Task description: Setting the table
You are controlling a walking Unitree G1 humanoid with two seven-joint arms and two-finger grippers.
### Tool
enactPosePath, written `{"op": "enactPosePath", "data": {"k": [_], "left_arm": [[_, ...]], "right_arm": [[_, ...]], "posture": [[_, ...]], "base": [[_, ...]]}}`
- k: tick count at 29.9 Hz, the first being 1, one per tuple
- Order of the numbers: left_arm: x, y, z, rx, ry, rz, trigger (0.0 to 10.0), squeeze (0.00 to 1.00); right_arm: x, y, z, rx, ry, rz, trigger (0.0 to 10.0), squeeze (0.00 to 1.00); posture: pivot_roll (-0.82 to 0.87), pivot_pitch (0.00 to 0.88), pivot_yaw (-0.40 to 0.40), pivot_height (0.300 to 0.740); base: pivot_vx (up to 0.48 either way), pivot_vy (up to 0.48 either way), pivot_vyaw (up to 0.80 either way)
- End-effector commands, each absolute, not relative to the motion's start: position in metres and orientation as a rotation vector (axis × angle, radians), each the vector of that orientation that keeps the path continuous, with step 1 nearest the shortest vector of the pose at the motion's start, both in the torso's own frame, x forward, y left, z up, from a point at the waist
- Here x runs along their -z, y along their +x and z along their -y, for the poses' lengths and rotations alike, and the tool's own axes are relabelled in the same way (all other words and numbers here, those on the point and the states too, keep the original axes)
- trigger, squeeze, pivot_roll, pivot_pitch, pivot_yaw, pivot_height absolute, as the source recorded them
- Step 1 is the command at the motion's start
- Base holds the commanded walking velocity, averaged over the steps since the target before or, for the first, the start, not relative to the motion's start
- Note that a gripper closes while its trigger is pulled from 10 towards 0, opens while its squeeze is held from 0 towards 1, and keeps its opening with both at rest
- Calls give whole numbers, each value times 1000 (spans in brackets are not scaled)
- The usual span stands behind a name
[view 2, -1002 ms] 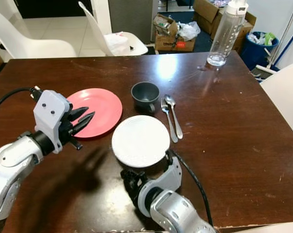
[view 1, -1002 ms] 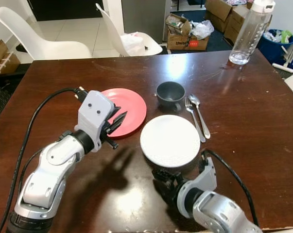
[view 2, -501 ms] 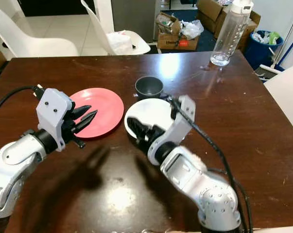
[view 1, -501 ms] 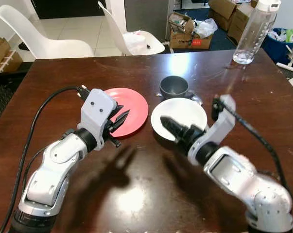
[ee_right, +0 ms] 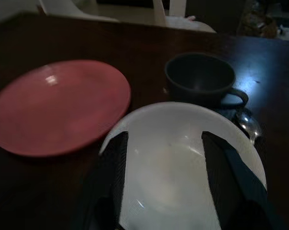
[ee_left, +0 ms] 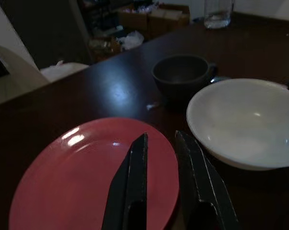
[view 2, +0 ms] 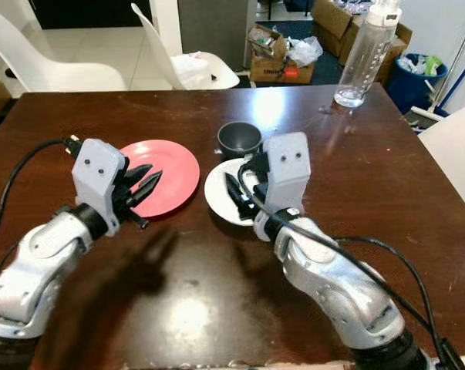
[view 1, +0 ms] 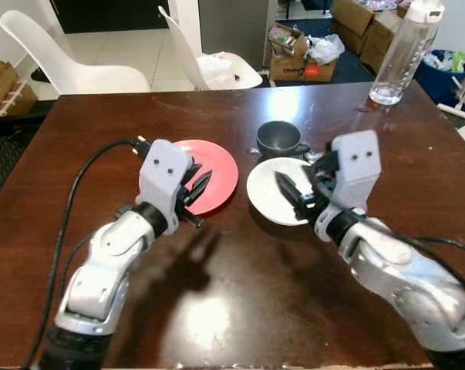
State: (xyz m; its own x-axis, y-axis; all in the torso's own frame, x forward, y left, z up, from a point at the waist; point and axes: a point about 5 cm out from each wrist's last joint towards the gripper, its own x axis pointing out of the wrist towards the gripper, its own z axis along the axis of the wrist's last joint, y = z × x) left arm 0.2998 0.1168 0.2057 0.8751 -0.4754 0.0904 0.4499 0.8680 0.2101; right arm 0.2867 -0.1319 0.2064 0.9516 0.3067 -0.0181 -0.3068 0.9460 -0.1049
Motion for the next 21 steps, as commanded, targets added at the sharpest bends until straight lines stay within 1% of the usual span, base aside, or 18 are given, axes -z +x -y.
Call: {"op": "enactPosePath", "data": {"k": [1, 2, 3, 6, 10, 11, 12, 17, 21], "left_arm": [[-204, 301, -118, 471, 188, 139, 10000, 0], [-203, 301, -118, 470, 188, 138, 10000, 0], [-203, 301, -118, 470, 188, 138, 10000, 0], [-203, 301, -120, 460, 189, 135, 10000, 0], [-202, 302, -121, 450, 187, 135, 10000, 0], [-201, 302, -120, 446, 186, 136, 10000, 0], [-201, 302, -120, 444, 185, 136, 10000, 0], [-200, 301, -118, 441, 182, 134, 10000, 0], [-198, 300, -122, 390, 156, 132, 10000, 0]], "right_arm": [[-197, 287, 130, -336, -127, -2, 10000, 1000], [-191, 288, 127, -389, -141, -4, 10000, 1000], [-191, 288, 127, -389, -141, -4, 10000, 1000], [-190, 287, 121, -487, -197, 33, 10000, 1000], [-191, 287, 118, -532, -213, 69, 10000, 1000], [-193, 288, 116, -547, -219, 97, 10000, 294], [-193, 288, 115, -552, -221, 110, 10000, 0], [-195, 289, 113, -565, -232, 146, 10000, 0], [-197, 291, 115, -508, -219, 195, 10000, 0]], "posture": [[-22, 46, 125, 740], [-17, 47, 123, 740], [-17, 47, 123, 740], [-15, 52, 122, 740], [-15, 53, 118, 740], [-11, 52, 117, 740], [-11, 52, 117, 740], [-9, 51, 116, 740], [-11, 53, 113, 740]], "base": [[0, 0, 0], [0, 0, 0], [0, 0, 0], [0, 0, 0], [0, 0, 0], [0, 0, 0], [0, 0, 0], [0, 0, 0], [0, 0, 0]]}}
